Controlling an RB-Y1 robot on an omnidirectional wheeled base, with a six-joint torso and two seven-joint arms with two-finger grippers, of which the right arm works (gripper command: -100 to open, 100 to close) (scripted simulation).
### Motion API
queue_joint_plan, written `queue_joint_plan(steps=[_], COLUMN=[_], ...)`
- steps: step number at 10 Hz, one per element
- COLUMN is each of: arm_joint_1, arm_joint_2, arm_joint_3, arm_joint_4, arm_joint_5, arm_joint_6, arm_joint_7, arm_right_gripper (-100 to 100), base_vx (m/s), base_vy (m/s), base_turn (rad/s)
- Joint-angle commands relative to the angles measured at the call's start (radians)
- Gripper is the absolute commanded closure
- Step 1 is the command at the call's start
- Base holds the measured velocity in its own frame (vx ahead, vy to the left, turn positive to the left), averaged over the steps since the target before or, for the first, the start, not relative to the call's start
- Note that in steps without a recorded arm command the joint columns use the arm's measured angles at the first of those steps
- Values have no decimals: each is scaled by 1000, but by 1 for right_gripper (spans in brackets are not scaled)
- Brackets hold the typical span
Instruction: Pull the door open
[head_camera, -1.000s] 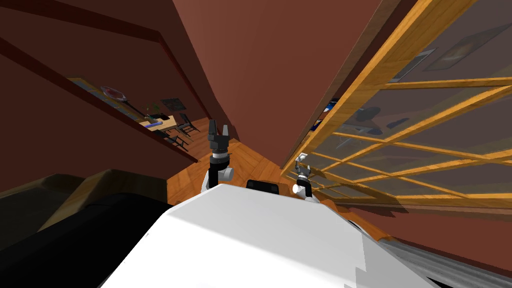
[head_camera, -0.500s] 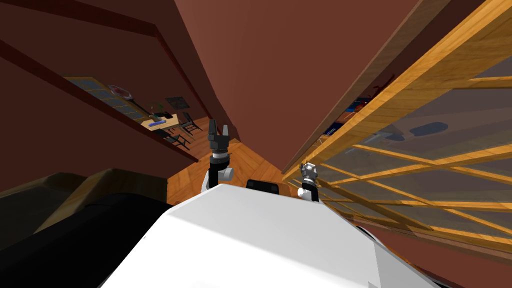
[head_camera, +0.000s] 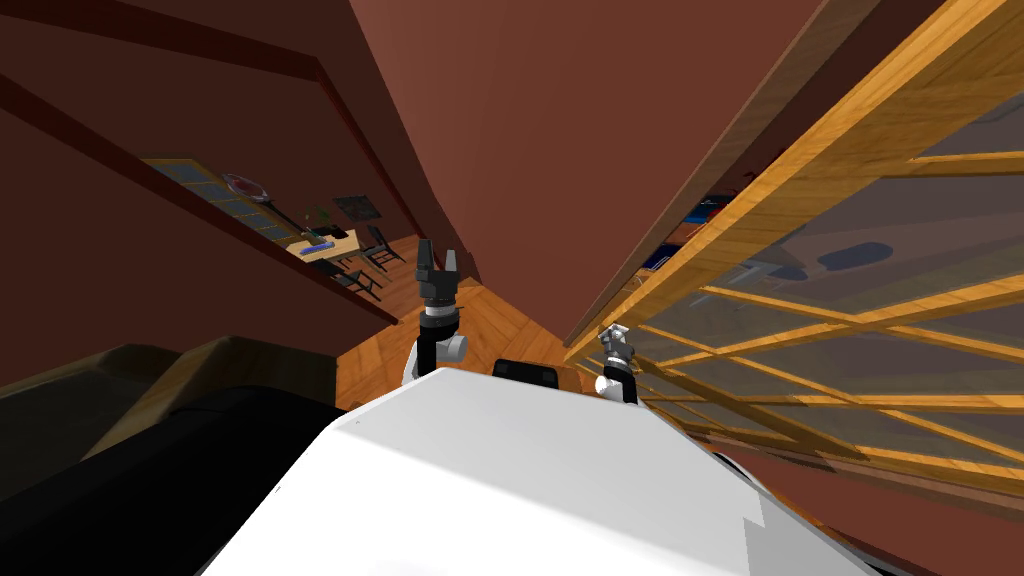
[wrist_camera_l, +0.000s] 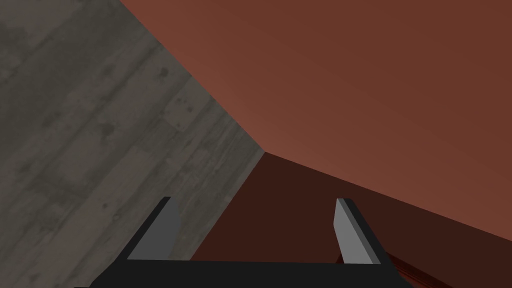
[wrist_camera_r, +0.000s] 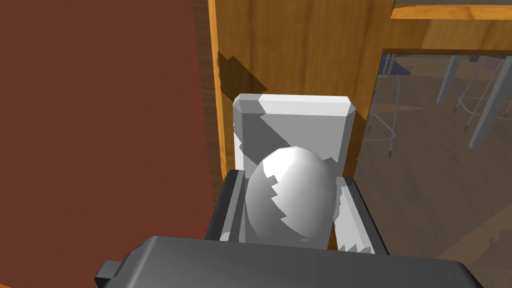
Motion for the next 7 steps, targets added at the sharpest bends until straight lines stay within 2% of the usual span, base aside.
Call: queue_joint_plan(steps=[1,4,7], arm_joint_1=[-2,11,24], arm_joint_2=[0,-23,-51], arm_joint_3=[0,41,92], arm_joint_4=[-2,-15,-33], arm_joint_5=[0,19,42], arm_joint_6=[-3,-5,-12], arm_joint_7=[-1,-37,-84], arm_right_gripper=[100,100,100], base_vx=[0,-189,-269], base_vy=[0,-12,-23], base_turn=[0,82,98])
